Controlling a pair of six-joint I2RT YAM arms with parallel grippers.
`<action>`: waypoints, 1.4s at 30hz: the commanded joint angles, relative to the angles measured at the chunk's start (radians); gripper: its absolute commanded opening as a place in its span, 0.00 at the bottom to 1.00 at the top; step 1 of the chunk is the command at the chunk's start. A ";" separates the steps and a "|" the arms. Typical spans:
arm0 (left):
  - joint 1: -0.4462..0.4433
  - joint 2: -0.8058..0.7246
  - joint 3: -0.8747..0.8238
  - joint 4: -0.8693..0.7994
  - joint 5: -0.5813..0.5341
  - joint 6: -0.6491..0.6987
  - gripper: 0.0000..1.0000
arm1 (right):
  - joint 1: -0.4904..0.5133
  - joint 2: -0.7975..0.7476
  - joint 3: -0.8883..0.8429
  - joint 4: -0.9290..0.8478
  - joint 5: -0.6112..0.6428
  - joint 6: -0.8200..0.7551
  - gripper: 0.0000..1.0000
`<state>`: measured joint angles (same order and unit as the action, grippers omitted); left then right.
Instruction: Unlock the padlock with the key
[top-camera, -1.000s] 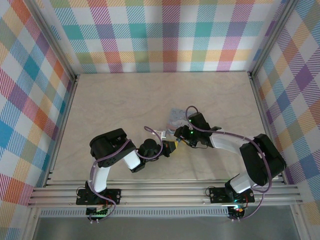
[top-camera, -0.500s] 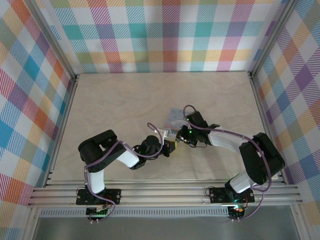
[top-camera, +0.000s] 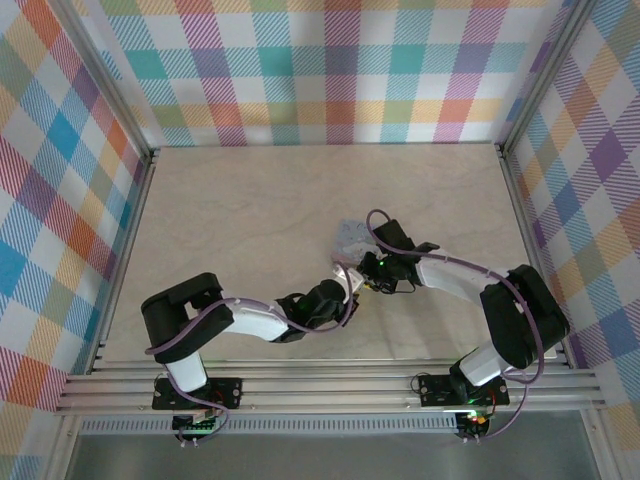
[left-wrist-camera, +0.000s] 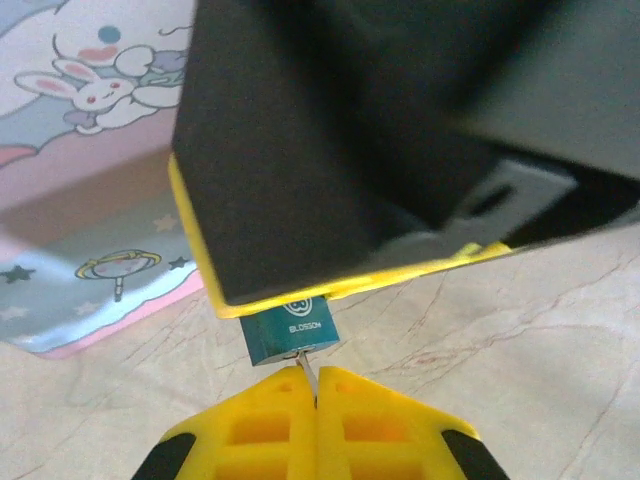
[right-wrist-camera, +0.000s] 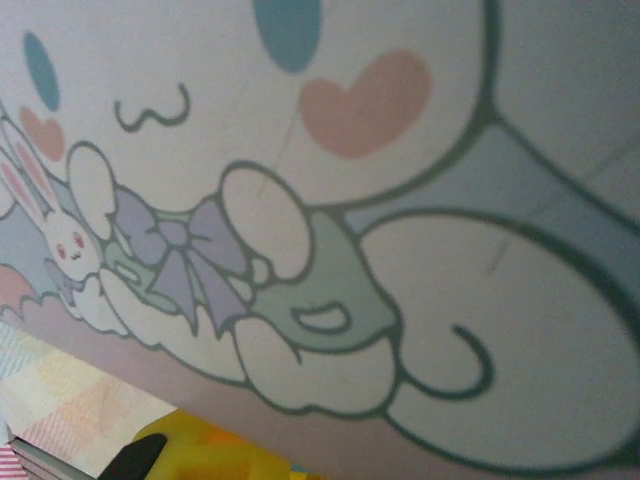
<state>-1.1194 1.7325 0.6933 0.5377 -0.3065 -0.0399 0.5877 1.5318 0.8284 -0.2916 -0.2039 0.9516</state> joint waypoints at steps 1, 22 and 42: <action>-0.073 -0.021 0.075 0.009 -0.114 0.182 0.00 | 0.009 0.032 0.060 -0.008 -0.084 -0.020 0.00; -0.036 -0.037 -0.048 0.181 0.042 -0.011 0.00 | 0.009 -0.025 0.056 -0.024 -0.079 -0.022 0.55; 0.015 -0.030 -0.068 0.126 0.051 -0.065 0.00 | 0.009 -0.203 -0.042 -0.084 0.006 0.002 0.69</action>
<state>-1.1091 1.7115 0.6178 0.7097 -0.2523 -0.1181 0.5888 1.3613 0.8021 -0.3611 -0.1936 0.9356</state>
